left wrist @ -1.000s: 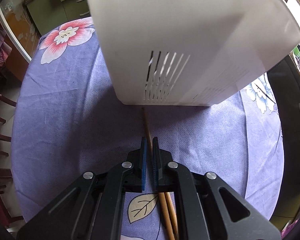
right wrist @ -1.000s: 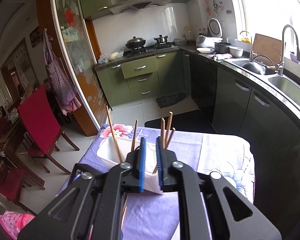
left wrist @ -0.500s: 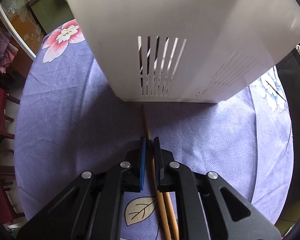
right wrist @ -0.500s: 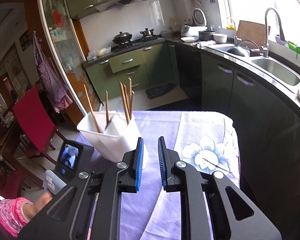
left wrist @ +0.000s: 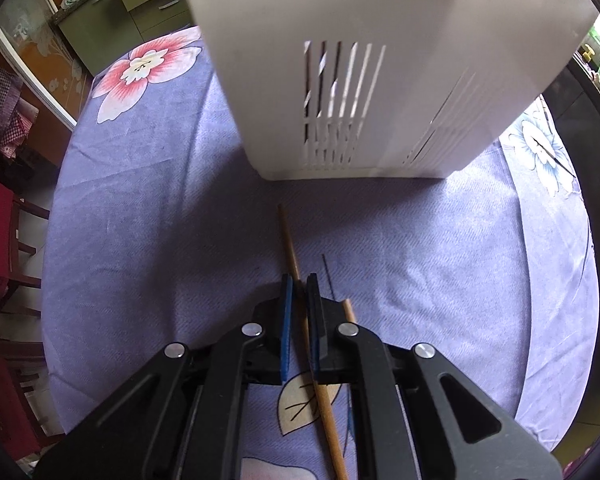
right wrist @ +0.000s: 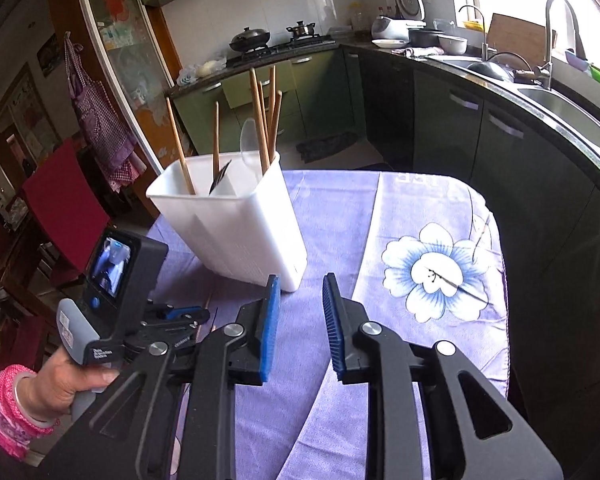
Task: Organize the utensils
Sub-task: 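Close the left tool on a chopstick while the right tool grasps the last chopstick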
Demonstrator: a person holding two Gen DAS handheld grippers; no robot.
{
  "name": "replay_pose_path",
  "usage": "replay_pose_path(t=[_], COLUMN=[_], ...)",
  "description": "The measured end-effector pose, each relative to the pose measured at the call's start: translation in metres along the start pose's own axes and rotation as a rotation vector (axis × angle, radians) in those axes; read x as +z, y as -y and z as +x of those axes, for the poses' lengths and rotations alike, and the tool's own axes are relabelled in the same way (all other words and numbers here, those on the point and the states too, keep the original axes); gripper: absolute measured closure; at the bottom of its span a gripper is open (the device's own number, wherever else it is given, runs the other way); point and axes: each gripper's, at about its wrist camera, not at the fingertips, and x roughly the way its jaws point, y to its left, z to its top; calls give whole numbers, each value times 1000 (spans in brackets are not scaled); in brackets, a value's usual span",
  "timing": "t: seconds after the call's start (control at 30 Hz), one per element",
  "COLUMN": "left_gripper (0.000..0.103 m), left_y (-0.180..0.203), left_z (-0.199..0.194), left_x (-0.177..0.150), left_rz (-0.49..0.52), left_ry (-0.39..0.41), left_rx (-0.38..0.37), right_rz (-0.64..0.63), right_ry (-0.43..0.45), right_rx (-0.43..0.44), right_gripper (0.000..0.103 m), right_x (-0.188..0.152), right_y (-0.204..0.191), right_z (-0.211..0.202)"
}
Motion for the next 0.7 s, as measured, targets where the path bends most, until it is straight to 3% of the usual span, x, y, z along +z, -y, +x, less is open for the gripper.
replay_pose_path(t=[0.17, 0.23, 0.57, 0.7], left_gripper=[96, 96, 96, 96], left_y=[-14, -23, -67, -82], left_z=[-2, -4, -13, -15], left_x=[-10, -16, -48, -56], left_rz=[13, 12, 3, 3], left_ry=[3, 1, -1, 9], left_rx=[-6, -11, -35, -36], right_rz=[-7, -21, -169, -191], right_ry=[-46, -75, -360, -403], right_rx=[-9, -17, 23, -8], right_gripper=[80, 75, 74, 74], right_x=[-17, -27, -75, -81], right_y=[-9, -16, -99, -117], right_z=[11, 19, 104, 129])
